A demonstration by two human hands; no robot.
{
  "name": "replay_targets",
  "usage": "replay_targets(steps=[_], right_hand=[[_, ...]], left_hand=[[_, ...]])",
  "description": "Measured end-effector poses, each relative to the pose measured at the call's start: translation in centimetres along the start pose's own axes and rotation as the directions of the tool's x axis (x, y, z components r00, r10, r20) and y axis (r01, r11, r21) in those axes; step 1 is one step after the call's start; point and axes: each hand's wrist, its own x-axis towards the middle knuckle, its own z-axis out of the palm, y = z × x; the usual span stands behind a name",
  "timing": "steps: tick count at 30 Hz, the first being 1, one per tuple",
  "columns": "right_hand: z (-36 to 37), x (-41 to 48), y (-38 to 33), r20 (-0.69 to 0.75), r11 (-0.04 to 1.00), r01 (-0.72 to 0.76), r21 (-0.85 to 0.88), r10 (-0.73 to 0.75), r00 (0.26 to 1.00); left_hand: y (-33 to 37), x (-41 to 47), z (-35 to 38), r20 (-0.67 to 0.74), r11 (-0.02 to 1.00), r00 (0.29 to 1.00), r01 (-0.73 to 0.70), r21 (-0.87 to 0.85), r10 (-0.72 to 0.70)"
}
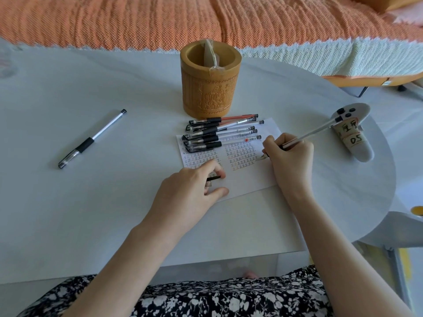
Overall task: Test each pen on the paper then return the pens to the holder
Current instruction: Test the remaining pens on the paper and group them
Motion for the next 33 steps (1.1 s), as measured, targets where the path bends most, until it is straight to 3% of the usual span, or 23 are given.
replay_targets(steps=[11,28,33], right_hand=[[0.2,0.2,0.7,-0.007,0.995,0.1,-0.026,-0.1,0.995],[0.4,0.3,0.9,-0.02,0.992,0.105,-0.07,-0.107,0.994],[0.3,0.4,0.9,0.005,0.997,0.08,-0.011,-0.08,0.997]], left_hand=[[0.0,0.1,0.0,0.0,1.0,1.0,-0.01,0.009,0.01],[-0.1,0.1,0.1,-0.007,1.0,1.0,-0.016,0.003,0.016],[-0.1,0.1,0.1,-0.005,1.0,1.0,-0.019,0.007,0.019]])
